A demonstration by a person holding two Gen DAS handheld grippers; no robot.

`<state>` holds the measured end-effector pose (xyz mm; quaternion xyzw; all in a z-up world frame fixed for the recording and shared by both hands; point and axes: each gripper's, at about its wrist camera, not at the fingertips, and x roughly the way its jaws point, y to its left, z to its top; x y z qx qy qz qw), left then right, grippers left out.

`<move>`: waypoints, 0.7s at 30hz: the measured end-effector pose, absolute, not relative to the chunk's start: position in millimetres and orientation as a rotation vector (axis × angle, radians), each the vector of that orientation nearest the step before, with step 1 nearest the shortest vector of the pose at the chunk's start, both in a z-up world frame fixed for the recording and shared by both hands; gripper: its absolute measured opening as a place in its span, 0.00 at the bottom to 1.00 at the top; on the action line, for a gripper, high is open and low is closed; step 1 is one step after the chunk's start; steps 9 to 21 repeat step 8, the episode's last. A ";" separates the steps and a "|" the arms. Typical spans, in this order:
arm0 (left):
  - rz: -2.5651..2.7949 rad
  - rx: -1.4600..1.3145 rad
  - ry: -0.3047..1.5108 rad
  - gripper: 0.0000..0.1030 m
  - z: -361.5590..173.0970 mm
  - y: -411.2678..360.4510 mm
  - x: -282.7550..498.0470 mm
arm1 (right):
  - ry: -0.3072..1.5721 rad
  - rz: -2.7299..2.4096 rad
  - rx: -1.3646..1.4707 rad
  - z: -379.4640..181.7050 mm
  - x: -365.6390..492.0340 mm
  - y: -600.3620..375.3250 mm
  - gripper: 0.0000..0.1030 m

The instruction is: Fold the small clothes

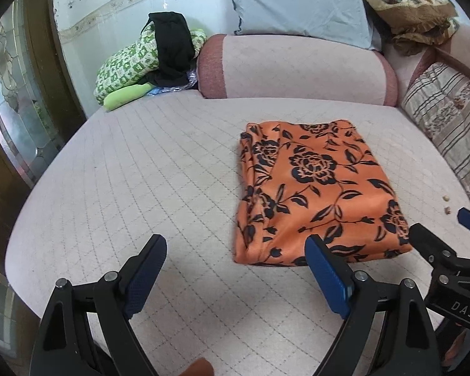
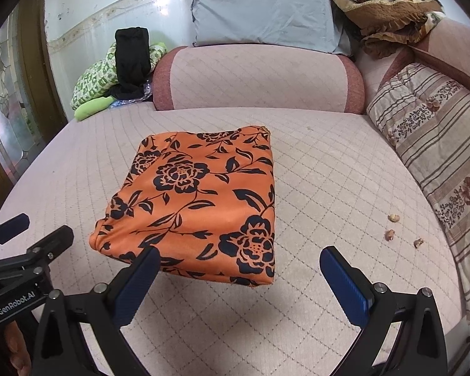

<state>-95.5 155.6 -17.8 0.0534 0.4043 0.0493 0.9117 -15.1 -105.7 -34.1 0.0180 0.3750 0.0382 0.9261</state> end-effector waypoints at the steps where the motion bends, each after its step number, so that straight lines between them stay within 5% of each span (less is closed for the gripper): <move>1: 0.094 0.103 0.842 0.87 -19.0 156.2 -93.4 | 0.771 0.079 0.035 -34.4 -13.7 -105.1 1.00; 5: 0.098 0.095 0.829 0.88 -19.6 158.9 -88.7 | 0.781 0.082 0.027 -37.4 -6.9 -103.5 1.00; 7: 0.102 0.091 0.819 0.97 -17.2 161.4 -84.8 | 0.788 0.085 0.028 -39.1 -3.0 -103.7 1.00; 21: 0.099 0.076 0.818 0.97 -16.1 164.6 -82.5 | 0.789 0.085 0.028 -39.7 -1.4 -104.0 1.00</move>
